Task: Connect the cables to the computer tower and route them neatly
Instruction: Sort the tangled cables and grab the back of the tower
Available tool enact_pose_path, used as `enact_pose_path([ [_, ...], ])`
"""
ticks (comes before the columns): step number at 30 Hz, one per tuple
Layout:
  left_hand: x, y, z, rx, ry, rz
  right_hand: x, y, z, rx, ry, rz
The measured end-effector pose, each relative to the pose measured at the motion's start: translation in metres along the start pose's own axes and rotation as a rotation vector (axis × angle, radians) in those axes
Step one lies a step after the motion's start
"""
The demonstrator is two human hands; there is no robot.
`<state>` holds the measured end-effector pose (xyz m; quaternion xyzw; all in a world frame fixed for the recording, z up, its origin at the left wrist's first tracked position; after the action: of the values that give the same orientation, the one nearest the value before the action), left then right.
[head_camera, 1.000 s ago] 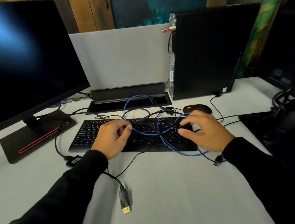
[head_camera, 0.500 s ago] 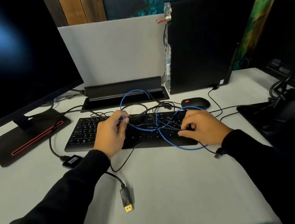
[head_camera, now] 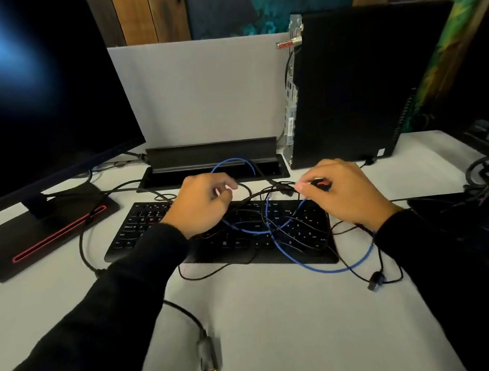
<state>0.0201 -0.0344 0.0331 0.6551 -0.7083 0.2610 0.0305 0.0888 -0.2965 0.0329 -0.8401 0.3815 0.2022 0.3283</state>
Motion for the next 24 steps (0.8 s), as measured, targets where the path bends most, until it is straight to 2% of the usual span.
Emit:
enact_pose_path([
  [2, 0.006, -0.026, 0.011, -0.121, -0.015, -0.007, 0.009, -0.023, 0.01, -0.047, 0.016, 0.066],
  [4, 0.01, -0.049, 0.023, -0.335, -0.089, -0.012, 0.019, -0.044, 0.022, -0.099, 0.028, 0.115],
  [6, 0.016, -0.065, 0.03, -0.556, -0.242, -0.023, 0.029, -0.063, 0.034, -0.153, 0.046, 0.179],
  [8, 0.021, -0.073, 0.033, -0.663, -0.492, -0.032, 0.037, -0.077, 0.044, -0.209, 0.09, 0.267],
  [11, 0.024, -0.074, 0.042, -0.692, -0.742, -0.027, 0.044, -0.088, 0.056, -0.327, 0.171, 0.358],
  [13, 0.018, -0.078, 0.044, -0.716, -0.689, -0.041, 0.048, -0.093, 0.059, -0.402, 0.146, 0.406],
  [15, 0.011, -0.092, 0.042, -0.619, -0.545, -0.014, 0.05, -0.097, 0.058, -0.443, 0.077, 0.469],
  [17, 0.007, -0.115, 0.045, -0.449, -0.467, 0.101, 0.054, -0.102, 0.057, -0.446, 0.023, 0.528],
  [18, 0.005, -0.124, 0.051, -0.434, -0.43, 0.155, 0.056, -0.103, 0.057, -0.435, 0.016, 0.539],
  [20, 0.006, -0.135, 0.068, -0.534, -0.397, 0.25, 0.062, -0.104, 0.059, -0.406, 0.005, 0.528],
  [22, 0.008, -0.138, 0.085, -0.607, -0.484, 0.338, 0.068, -0.101, 0.06, -0.356, -0.046, 0.517],
  [24, 0.008, -0.144, 0.099, -0.558, -0.555, 0.427, 0.072, -0.097, 0.057, -0.329, -0.079, 0.507],
])
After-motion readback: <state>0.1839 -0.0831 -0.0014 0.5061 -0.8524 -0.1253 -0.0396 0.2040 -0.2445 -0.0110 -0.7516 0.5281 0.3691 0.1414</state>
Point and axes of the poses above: each hand's wrist, its own y-axis away from the middle knuckle, its own z-axis out of the palm, x = y × z, the point moved 4 cm from there along -y, towards the middle knuckle, and after that the axes turned 11 degrees about -y, right-handed, at the moved point
